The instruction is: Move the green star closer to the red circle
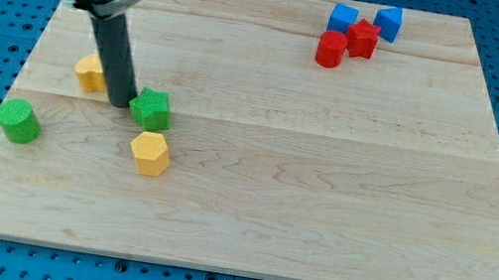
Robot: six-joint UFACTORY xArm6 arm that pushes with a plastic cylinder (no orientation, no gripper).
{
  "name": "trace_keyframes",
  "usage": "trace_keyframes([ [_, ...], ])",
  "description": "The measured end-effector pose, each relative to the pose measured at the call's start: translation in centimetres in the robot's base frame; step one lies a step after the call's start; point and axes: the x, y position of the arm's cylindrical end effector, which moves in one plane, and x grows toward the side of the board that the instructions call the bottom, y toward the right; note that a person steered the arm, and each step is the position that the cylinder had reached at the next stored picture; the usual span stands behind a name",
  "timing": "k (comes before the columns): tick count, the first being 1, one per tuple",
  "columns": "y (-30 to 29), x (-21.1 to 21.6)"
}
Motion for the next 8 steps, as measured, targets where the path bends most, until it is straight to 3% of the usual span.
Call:
trace_keyframes([
  [3, 7.0, -3.2],
  [4, 0.4, -2.6],
  [6, 10.0, -0.1],
  [7, 8.0, 1.3],
  [8, 9.9, 2.3],
])
